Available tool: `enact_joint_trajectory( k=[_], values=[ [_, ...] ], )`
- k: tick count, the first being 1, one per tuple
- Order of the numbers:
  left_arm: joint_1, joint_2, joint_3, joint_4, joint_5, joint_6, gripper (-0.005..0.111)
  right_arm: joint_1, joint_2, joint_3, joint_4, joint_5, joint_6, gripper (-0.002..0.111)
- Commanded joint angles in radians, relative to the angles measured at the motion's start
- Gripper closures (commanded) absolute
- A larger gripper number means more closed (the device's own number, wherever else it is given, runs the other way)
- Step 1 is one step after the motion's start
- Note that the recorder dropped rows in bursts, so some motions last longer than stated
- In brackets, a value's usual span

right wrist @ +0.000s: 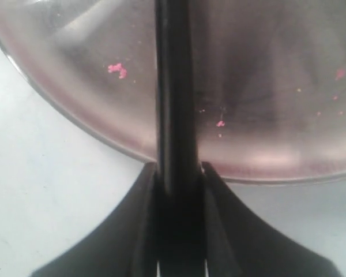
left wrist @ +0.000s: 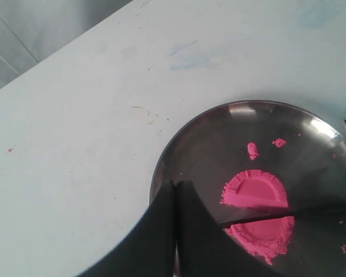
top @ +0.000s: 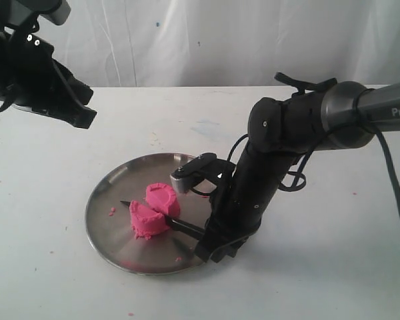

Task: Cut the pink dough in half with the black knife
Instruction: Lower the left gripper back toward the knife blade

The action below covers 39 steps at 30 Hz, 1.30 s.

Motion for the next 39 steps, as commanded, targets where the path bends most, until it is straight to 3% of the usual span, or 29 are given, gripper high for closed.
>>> enact_joint_trajectory(
  k=[1, 18, 25, 39],
  values=[
    [0.004, -0.008, 0.001, -0.001, 0.010, -0.011, 0.107, 0.001, 0.012, 0.004, 0.015, 0.009, -0.013, 0.108],
    [0.004, 0.003, 0.001, -0.001, 0.006, -0.011, 0.107, 0.001, 0.012, 0.004, 0.011, 0.023, 0.068, 0.108],
    [-0.017, 0.137, 0.052, -0.202, -0.049, -0.011, 0.107, 0.001, 0.012, 0.004, -0.009, 0.023, 0.073, 0.108],
    [-0.060, 0.335, 0.076, -0.217, -0.144, 0.057, 0.107, 0.001, 0.012, 0.004, -0.010, 0.004, 0.081, 0.108]
  ],
)
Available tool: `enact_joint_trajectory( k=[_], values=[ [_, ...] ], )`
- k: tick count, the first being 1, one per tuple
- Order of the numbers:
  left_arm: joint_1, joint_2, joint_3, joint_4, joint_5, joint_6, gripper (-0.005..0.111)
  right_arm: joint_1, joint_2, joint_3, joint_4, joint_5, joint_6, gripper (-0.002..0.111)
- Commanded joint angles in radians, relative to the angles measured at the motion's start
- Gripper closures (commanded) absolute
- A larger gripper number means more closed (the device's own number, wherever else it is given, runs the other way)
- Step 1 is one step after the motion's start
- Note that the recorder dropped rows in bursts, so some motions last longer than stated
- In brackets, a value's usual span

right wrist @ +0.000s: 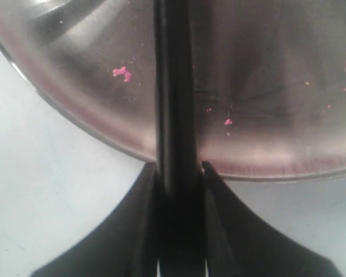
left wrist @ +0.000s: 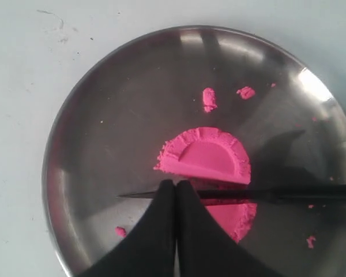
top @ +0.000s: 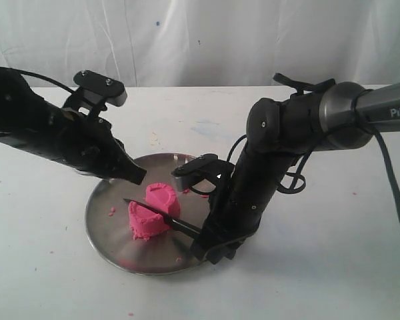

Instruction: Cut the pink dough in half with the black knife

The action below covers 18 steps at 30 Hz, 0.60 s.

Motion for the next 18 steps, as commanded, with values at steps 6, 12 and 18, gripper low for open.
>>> enact_joint_trajectory(
  k=[6, 12, 18],
  values=[
    [-0.004, 0.090, 0.004, -0.010, -0.060, 0.051, 0.107, 0.001, 0.010, 0.004, -0.021, -0.005, 0.020, 0.108],
    [-0.004, 0.097, 0.004, -0.010, -0.070, 0.051, 0.107, 0.001, 0.012, 0.004, -0.021, -0.009, 0.020, 0.108],
    [-0.004, 0.097, 0.004, -0.010, -0.074, 0.051, 0.107, 0.001, 0.012, 0.004, -0.018, 0.006, 0.008, 0.108]
  ],
)
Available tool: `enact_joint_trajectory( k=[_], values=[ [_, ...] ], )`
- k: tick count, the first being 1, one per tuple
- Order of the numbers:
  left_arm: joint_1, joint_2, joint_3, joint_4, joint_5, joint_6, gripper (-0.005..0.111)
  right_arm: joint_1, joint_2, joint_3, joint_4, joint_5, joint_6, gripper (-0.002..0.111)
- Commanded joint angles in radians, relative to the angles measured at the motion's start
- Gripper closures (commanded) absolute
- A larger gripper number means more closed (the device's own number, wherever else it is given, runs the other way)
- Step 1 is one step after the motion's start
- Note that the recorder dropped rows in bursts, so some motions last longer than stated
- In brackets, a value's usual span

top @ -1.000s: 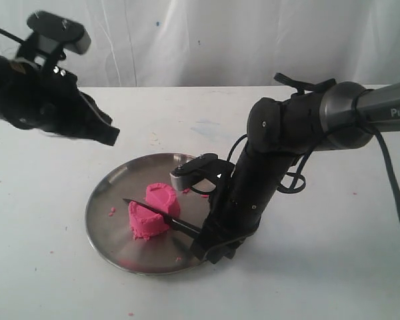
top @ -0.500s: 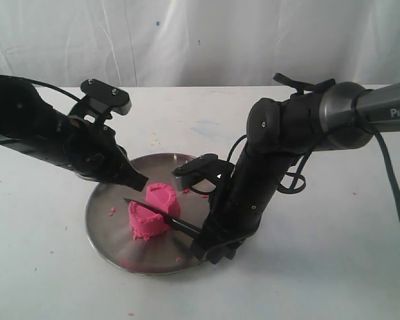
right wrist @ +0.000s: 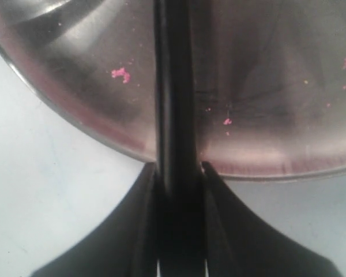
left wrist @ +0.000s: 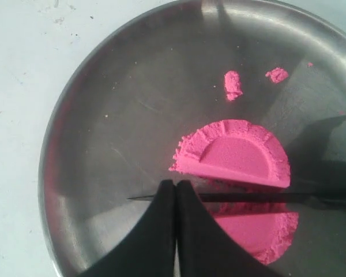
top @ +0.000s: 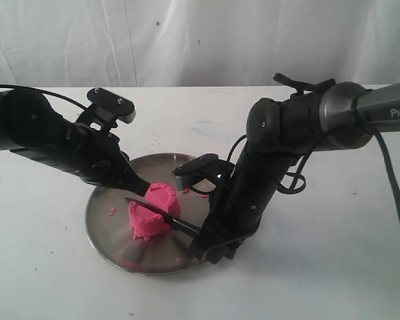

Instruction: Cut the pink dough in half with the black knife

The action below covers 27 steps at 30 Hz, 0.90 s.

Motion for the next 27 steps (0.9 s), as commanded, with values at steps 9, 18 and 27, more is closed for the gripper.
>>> enact_joint_trajectory(
  k=[9, 18, 27],
  values=[
    [-0.004, -0.004, 0.004, -0.010, -0.001, 0.002, 0.107, 0.001, 0.012, 0.004, 0.014, 0.067, -0.028, 0.108],
    [-0.004, -0.004, 0.004, -0.010, -0.001, 0.002, 0.107, 0.001, 0.014, 0.004, -0.044, 0.094, 0.009, 0.108],
    [-0.004, -0.004, 0.004, -0.010, -0.001, 0.002, 0.107, 0.001, 0.014, 0.004, -0.047, 0.094, 0.008, 0.108]
  ],
)
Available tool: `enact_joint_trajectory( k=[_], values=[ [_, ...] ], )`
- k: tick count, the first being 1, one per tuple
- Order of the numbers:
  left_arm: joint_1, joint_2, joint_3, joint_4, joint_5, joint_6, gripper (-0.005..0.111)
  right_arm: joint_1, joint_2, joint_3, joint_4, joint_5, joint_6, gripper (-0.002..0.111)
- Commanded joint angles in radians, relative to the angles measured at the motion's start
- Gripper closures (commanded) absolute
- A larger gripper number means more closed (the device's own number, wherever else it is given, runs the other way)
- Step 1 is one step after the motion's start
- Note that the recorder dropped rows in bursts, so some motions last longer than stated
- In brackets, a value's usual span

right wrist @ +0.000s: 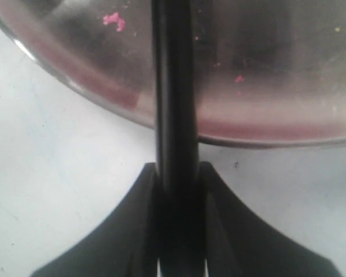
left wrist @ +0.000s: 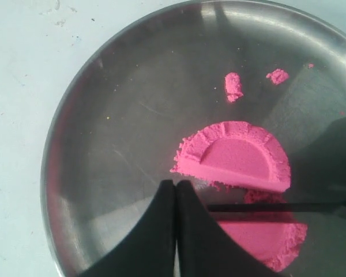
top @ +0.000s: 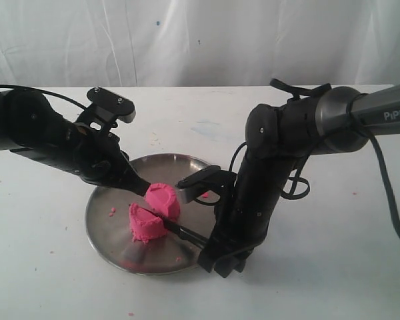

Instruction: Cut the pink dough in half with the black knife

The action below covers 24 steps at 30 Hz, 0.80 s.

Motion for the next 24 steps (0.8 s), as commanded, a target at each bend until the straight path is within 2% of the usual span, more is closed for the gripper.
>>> enact_joint_trajectory(
  k=[1, 17, 24],
  values=[
    [-0.004, -0.004, 0.004, -0.010, 0.003, 0.001, 0.107, 0.001, 0.000, 0.002, -0.003, 0.019, 0.002, 0.108],
    [-0.004, -0.004, 0.004, -0.010, 0.003, 0.001, 0.107, 0.001, 0.000, 0.002, -0.002, 0.157, 0.011, 0.108],
    [-0.004, -0.004, 0.004, -0.010, 0.003, 0.001, 0.107, 0.001, 0.000, 0.002, -0.004, 0.095, 0.042, 0.108]
  ],
)
